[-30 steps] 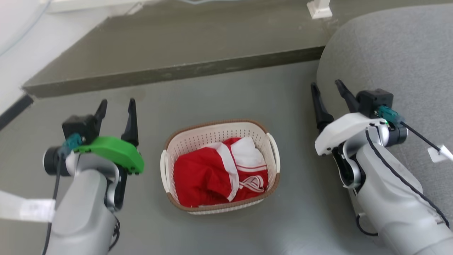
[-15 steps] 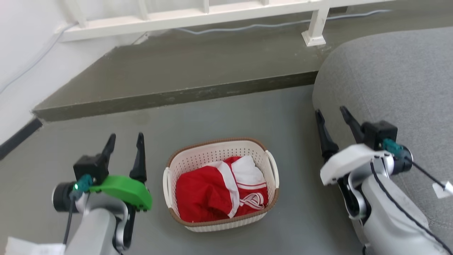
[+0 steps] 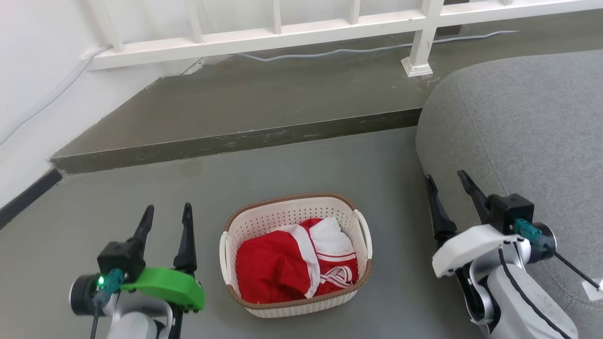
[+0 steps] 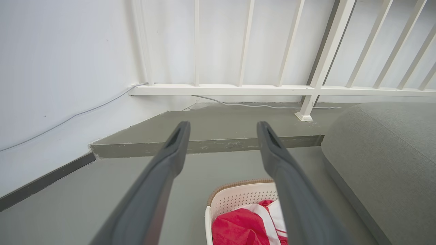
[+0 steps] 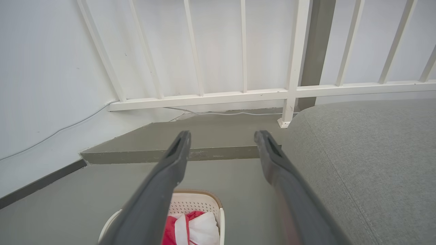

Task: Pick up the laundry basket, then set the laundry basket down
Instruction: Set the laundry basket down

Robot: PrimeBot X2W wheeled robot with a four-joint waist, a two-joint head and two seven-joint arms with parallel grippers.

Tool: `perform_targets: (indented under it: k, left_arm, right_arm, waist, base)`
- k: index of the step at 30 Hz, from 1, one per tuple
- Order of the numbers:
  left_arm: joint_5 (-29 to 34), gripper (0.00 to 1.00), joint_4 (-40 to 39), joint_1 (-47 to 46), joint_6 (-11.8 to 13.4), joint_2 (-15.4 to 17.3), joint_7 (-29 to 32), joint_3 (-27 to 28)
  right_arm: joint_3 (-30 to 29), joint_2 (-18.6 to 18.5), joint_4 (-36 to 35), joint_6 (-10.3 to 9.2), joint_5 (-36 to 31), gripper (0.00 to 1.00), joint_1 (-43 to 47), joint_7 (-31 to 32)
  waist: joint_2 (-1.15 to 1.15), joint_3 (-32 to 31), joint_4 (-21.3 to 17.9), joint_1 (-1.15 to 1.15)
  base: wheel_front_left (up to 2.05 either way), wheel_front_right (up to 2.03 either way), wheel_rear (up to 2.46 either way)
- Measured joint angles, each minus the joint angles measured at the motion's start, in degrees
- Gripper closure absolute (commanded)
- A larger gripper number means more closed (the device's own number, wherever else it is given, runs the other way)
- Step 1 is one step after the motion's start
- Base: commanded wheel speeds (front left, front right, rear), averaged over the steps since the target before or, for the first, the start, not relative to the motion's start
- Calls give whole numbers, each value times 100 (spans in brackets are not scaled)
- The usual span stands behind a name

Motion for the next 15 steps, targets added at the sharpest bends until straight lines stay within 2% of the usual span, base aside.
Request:
perform_targets:
  k: [15]
  left_arm:
    - [161, 0, -463, 654, 87, 2, 0, 75]
  right_arm:
    - [-257, -21, -397, -1, -316, 0, 534, 0]
  waist:
    - [0, -89, 10, 0]
  base:
    - [0, 0, 0]
